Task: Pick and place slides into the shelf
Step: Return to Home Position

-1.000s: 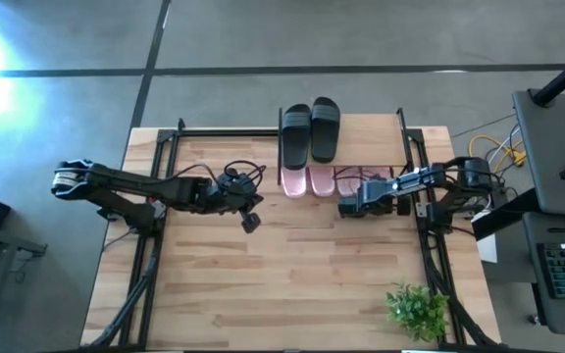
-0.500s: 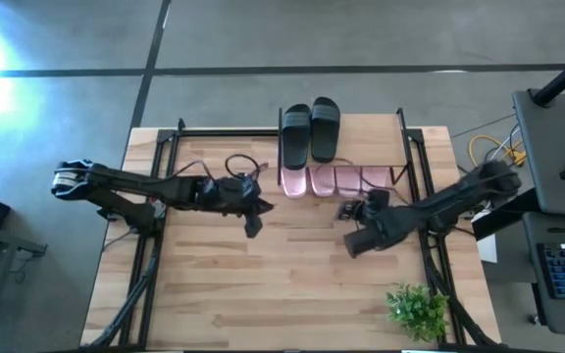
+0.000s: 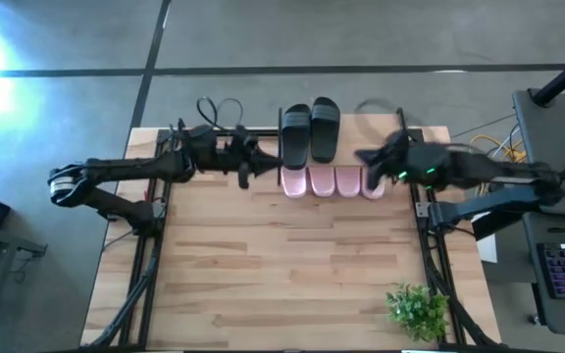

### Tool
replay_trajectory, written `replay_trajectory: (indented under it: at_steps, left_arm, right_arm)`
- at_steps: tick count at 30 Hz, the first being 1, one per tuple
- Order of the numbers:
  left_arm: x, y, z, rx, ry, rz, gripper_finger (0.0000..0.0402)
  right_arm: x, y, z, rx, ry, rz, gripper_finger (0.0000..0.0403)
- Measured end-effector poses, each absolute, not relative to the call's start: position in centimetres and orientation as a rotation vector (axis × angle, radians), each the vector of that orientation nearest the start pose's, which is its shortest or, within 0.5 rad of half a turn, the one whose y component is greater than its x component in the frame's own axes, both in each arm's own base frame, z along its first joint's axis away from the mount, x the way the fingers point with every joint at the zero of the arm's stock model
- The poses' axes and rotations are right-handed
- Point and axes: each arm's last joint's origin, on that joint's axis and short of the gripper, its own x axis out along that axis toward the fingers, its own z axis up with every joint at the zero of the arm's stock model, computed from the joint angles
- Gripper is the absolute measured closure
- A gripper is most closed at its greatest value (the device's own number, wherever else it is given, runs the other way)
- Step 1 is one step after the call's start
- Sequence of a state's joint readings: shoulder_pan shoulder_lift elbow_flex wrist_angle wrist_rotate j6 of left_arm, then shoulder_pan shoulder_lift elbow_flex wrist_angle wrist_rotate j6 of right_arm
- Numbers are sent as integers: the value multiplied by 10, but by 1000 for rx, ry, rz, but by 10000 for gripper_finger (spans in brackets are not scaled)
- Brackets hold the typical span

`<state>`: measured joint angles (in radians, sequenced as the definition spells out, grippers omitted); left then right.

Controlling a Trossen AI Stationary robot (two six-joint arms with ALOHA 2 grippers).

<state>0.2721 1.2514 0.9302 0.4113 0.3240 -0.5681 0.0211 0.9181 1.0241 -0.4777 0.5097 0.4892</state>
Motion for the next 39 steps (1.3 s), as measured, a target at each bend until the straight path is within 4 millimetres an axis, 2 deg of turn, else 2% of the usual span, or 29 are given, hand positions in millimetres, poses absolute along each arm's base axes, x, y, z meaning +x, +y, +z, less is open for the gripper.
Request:
replay_trajectory:
  at_steps: [3,5,9,12,16,19,27,30,33,35,37,39]
  left_arm:
    - [262,71,347,-600,-54,-52,402]
    - [250,66,351,-574,-60,-63,402]
    - [214,56,356,-557,-111,-26,402]
    - [186,51,347,-562,-140,73,402]
    - [155,41,321,-573,-128,85,402]
    - [135,35,297,-630,-138,77,402]
    - [101,24,249,-628,-200,41,402]
    - [90,21,235,-611,-253,23,402]
    - [81,18,226,-589,-319,-12,402]
    - [88,19,208,-603,-208,-5,402]
    - [92,18,206,-578,-152,-34,402]
    - [96,19,193,-585,-34,-10,402]
  right_arm:
    - [146,-16,373,463,194,-681,374]
    - [123,-14,374,465,221,-661,374]
    - [90,-10,358,535,306,-592,374]
    - [75,-8,343,574,286,-482,374]
    - [67,-6,318,590,205,-376,374]
    - [59,-7,293,610,192,-380,374]
    - [43,-6,249,631,93,-298,374]
    - [49,-6,240,617,123,-312,374]
    - [58,-6,239,592,86,-299,374]
    - [64,-5,235,563,59,-284,374]
    - [69,-5,236,541,-39,-251,374]
    - [75,-4,230,512,-94,-217,374]
